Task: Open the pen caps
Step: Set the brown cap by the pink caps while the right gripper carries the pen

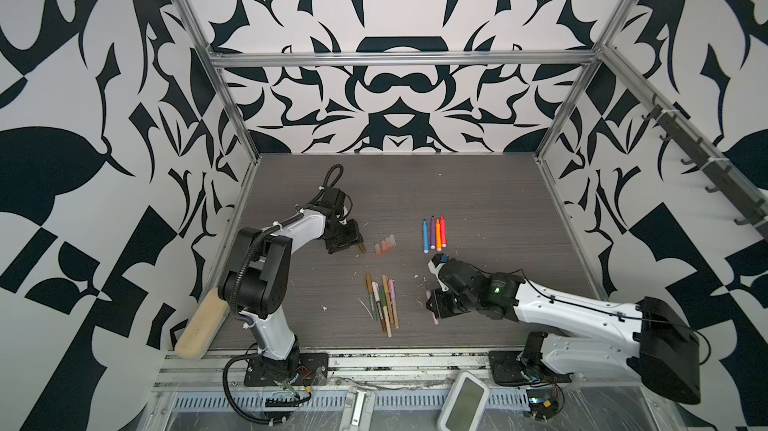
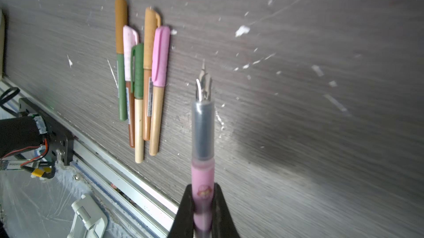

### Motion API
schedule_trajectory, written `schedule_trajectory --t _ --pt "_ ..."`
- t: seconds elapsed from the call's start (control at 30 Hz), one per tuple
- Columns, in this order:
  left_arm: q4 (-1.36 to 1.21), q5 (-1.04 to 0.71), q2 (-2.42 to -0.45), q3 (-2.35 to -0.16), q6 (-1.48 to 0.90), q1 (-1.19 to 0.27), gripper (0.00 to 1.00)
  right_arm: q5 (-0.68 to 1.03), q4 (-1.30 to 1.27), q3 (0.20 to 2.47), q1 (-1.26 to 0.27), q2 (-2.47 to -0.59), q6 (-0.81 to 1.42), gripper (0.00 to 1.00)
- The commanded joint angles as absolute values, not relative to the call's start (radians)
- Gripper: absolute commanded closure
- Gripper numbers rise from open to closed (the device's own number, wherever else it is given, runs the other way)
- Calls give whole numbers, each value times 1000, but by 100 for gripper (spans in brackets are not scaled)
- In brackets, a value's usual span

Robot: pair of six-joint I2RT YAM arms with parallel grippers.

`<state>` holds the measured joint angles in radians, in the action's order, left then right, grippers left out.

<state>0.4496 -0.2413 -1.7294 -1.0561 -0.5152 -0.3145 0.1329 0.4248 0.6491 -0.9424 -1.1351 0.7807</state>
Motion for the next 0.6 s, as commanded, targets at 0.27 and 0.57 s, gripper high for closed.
schedule_trajectory --t 0.27,0.57 --pt "474 -310 -1694 -1070 -522 -315 67 127 649 840 -724 -1066 579 100" --pt "494 -295 -1712 -1074 -499 -315 77 150 626 810 -723 -1080 600 100"
